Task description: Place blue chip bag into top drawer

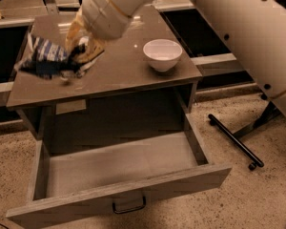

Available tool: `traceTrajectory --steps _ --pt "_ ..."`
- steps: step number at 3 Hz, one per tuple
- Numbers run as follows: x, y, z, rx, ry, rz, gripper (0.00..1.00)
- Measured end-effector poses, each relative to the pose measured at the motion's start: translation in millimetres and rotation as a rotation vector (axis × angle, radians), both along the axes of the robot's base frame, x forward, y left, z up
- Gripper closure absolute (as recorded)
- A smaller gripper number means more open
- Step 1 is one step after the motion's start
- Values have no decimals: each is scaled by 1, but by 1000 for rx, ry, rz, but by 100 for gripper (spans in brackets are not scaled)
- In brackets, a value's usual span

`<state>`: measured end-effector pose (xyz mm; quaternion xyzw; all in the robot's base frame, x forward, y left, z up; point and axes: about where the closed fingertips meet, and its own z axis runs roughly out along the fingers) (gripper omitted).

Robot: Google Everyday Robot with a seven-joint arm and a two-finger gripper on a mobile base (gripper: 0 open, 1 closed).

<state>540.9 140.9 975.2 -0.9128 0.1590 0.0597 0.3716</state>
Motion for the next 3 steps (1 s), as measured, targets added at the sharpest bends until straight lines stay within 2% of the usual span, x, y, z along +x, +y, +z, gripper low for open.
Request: traceTrajectory --steps 1,2,3 --pt "-23 10 -33 -46 31 68 100" --pt "-18 11 -57 -89 -43 56 100" --pt "-22 8 -104 -163 -165 65 100"
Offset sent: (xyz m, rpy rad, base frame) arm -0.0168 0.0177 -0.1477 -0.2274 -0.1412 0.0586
